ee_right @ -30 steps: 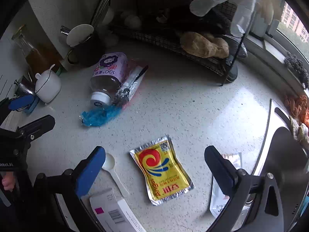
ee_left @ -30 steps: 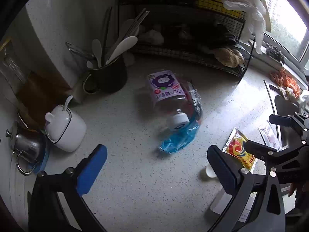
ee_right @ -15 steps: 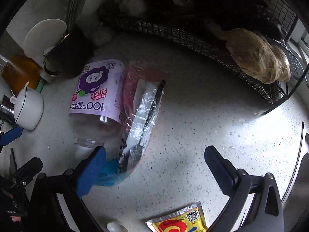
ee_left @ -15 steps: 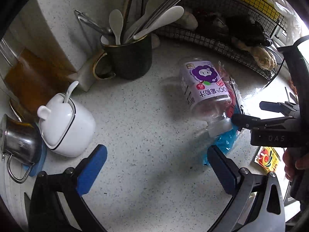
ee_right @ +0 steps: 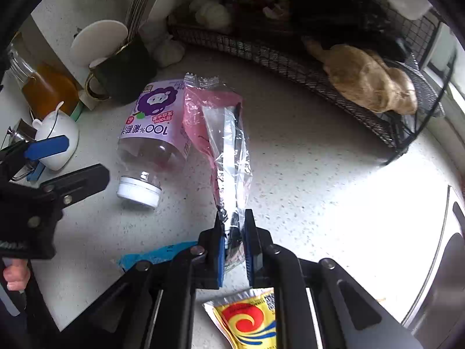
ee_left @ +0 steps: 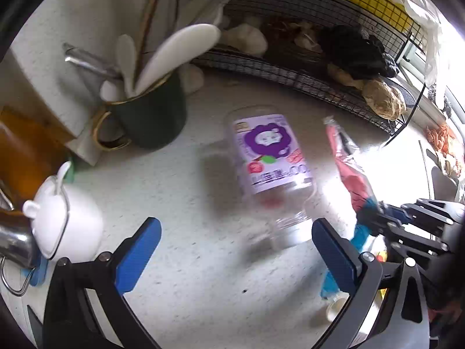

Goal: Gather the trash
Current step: 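Grasp the clear plastic bag with the right gripper and lift it, then grasp the purple-label juice bottle with the left gripper while the right gripper holds the bag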

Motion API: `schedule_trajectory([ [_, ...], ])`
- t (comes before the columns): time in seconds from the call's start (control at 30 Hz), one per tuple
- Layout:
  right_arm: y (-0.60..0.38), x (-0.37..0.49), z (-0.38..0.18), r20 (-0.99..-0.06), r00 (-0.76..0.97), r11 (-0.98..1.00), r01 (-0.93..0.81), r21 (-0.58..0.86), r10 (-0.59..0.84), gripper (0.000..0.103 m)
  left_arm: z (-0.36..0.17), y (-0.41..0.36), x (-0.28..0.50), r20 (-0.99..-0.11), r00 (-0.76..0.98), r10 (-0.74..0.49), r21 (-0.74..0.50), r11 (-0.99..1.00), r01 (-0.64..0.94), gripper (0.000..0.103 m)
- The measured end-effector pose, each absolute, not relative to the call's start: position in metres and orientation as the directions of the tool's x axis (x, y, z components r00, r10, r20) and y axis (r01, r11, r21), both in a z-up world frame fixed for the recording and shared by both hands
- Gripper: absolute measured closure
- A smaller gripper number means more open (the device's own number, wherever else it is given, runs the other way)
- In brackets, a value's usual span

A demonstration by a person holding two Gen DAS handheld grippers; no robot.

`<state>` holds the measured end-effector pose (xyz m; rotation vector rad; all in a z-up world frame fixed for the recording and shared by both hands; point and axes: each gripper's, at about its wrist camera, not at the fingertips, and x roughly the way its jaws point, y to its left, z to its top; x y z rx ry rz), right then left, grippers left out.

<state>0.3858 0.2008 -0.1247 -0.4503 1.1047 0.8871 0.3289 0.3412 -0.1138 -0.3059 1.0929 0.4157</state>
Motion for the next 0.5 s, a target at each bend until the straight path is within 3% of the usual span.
schedule_trajectory([
  [0.27, 0.159, 0.401, -0.094, -0.873, 0.237, 0.668, -0.733, 0.127, 0.426, 0.093, -0.122, 0.327, 0.371, -0.906, 0.385, 0.174, -0.015, 0.897, -0.442, 0.0],
  [0.4, 0.144, 0.405, -0.094, -0.881, 0.244, 0.693, -0.711, 0.122, 0.405, 0.093, -0.133, 0.323, 0.39, -0.915, 0.333, 0.229, 0.069, 0.899, -0.432, 0.0],
  [0.5, 0.137, 0.404, -0.093, -0.882, 0.249, 0.701, -0.703, 0.12, 0.401, 0.093, -0.138, 0.324, 0.401, -0.918, 0.34, 0.202, 0.042, 0.904, -0.425, 0.001],
])
